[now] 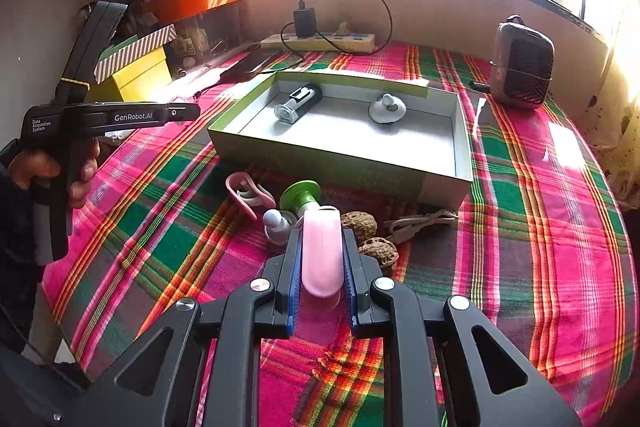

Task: Organize objects
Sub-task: 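Carry white jar with left gripper while right gripper carries pink clip into box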

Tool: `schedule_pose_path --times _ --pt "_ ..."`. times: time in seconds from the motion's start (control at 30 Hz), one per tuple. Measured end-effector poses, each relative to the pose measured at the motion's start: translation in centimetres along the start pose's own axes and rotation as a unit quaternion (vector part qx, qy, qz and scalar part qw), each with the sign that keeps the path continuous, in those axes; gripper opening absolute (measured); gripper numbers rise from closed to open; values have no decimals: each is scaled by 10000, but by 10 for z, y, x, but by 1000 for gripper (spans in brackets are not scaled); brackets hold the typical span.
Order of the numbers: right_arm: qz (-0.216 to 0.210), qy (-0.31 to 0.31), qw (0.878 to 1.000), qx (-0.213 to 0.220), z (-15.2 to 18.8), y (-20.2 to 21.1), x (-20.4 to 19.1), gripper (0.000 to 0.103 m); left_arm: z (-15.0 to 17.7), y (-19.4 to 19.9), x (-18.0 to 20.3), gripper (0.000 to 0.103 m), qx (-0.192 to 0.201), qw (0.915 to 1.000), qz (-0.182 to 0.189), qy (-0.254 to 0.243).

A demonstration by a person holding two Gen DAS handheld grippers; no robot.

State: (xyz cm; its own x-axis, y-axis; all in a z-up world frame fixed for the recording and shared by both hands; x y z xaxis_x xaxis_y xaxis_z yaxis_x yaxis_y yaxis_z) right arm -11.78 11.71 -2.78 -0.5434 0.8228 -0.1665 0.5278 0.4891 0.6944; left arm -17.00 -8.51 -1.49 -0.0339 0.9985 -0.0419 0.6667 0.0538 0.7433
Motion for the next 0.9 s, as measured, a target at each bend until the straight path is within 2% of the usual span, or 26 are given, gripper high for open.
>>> schedule_pose_path --times 0.47,0.9 --pt "233 -136 9995 178 -35 13 31 19 -20 16 32 25 177 9996 225 -89" --pt "390 -333 9986 93 -77 -12 66 19 -48 -3 68 25 90 9988 454 -135"
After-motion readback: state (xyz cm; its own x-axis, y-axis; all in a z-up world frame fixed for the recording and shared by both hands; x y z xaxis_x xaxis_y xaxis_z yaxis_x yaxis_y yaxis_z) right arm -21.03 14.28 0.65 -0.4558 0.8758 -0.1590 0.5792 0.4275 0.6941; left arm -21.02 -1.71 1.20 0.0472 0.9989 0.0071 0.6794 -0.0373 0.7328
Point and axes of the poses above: each gripper's, at about its wrist camera, not at the fingertips, and y roughly against the way its jaws point, x to its right, z to its underside, the point moved 8 cm from there along -y, roughly the way its jaws point, and after that the axes turned 8 degrees about -z, right-handed, at the moved point
